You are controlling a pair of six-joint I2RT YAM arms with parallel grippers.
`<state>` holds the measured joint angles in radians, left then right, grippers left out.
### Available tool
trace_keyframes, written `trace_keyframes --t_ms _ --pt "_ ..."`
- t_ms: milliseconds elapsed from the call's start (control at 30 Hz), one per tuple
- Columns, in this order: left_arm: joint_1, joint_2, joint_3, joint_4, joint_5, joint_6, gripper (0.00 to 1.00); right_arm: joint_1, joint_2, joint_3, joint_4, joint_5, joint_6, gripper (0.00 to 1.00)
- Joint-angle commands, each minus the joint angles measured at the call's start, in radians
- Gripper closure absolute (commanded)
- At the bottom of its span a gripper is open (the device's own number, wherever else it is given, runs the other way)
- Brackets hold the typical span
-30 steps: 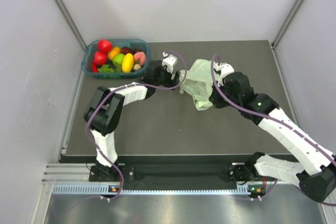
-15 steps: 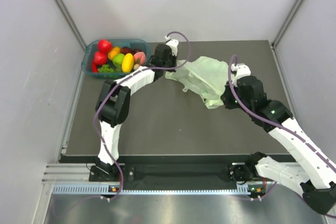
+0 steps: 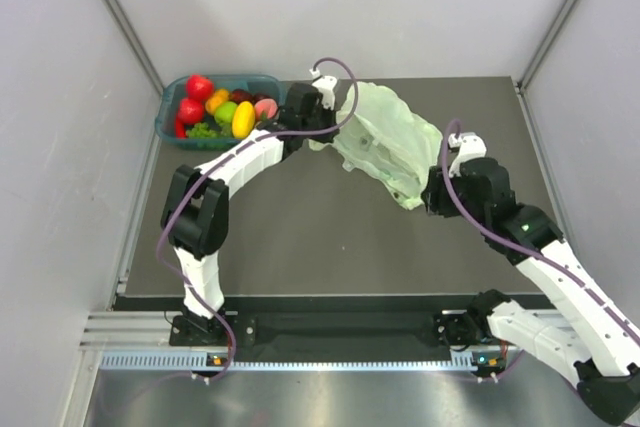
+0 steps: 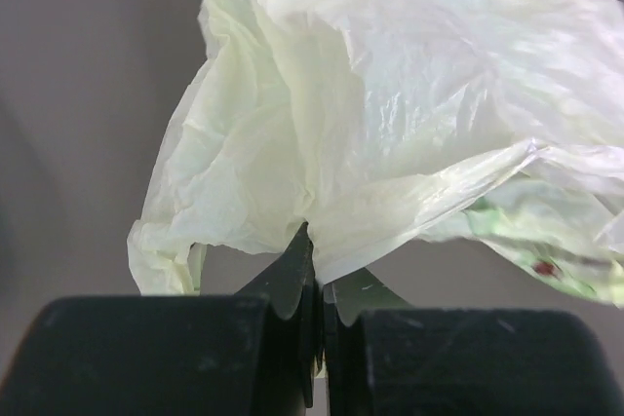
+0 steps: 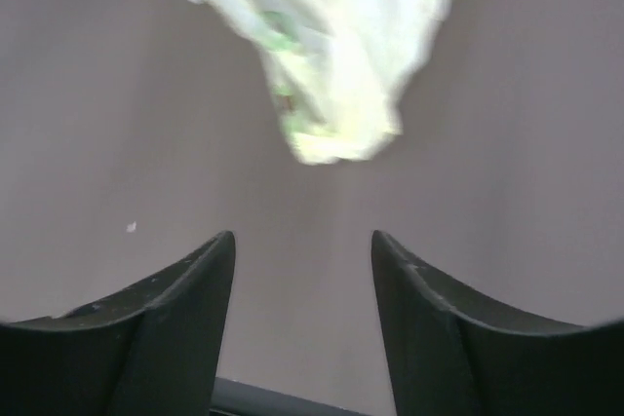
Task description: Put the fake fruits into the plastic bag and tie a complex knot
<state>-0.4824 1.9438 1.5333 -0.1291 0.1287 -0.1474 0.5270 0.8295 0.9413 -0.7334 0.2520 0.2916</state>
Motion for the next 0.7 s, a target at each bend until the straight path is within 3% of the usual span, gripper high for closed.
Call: trace_keyframes --t_ms 0,67,100,200,500,667 --pt "-0.022 -0.080 0.005 -0.033 0.075 -0.033 0.98 -0.005 -0.027 -0.029 0.225 -0.236 -0.101 0.49" --pt "-0.028 -0.086 0.004 -0.055 0.084 -0.037 0.98 0.002 -0.004 -0.032 0.267 -0.238 -0.111 0.57" --pt "-0.028 -0.097 0.005 -0.058 0.089 -0.044 0.98 0.005 0.026 -0.033 0.287 -0.246 -0.126 0.67" --pt "-0.030 -0.115 0.010 -0.076 0.107 -0.053 0.98 0.019 0.092 -0.050 0.383 -0.217 -0.137 0.75" --pt "-0.030 -0.112 0.119 -0.222 0.150 -0.076 0.98 0.042 0.353 -0.107 0.705 -0.221 -0.089 0.87" --pt "-0.030 -0.118 0.126 -0.254 0.173 -0.101 1.00 0.096 0.476 -0.137 0.862 -0.070 -0.088 1.00"
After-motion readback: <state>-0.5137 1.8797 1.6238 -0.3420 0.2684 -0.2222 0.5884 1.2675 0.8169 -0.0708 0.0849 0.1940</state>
